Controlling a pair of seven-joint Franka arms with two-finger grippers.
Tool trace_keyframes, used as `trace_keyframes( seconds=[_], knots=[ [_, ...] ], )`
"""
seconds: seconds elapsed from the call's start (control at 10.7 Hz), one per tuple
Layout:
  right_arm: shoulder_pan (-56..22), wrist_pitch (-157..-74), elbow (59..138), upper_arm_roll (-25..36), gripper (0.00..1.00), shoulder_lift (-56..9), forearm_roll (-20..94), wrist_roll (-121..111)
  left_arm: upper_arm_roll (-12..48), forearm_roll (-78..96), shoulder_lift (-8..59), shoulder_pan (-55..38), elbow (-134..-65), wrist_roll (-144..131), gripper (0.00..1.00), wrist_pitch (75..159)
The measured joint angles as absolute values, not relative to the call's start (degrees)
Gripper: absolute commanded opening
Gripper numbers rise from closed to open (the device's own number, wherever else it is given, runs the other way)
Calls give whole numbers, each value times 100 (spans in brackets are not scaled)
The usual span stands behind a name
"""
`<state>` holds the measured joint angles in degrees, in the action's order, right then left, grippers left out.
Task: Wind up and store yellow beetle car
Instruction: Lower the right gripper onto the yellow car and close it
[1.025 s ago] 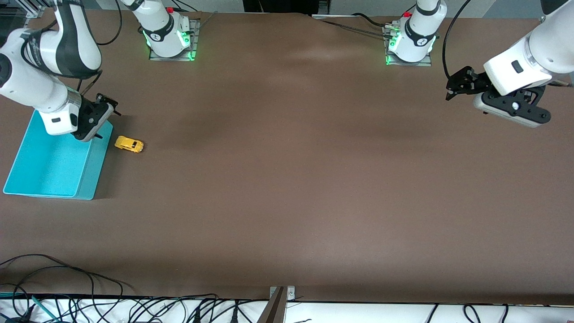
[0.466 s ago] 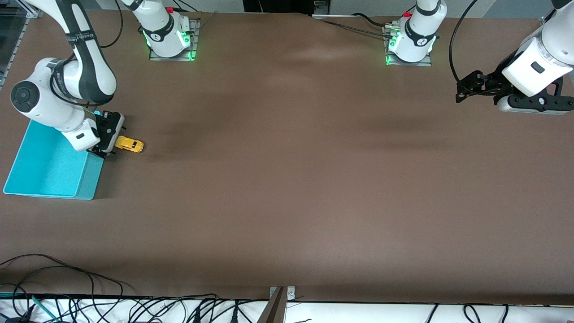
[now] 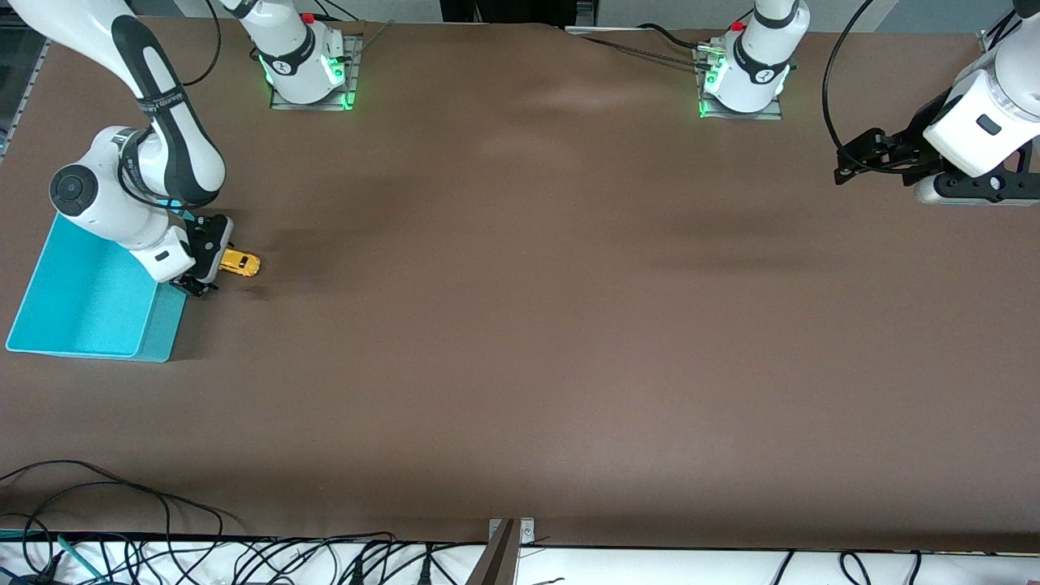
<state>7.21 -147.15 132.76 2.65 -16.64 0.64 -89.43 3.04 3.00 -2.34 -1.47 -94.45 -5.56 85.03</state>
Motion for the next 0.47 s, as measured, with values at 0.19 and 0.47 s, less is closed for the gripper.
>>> trace_keyframes(
  seconds=[0.19,0.47],
  knots=[
    [768,-14734,13286,265,100,-1723,64,-8991,319,300,-237,-151,-9440,-557,100,8502],
    [768,-14842,13383,258,100,-1765,65,-8993,319,300,-238,-153,-9412,-557,100,8502]
  ],
)
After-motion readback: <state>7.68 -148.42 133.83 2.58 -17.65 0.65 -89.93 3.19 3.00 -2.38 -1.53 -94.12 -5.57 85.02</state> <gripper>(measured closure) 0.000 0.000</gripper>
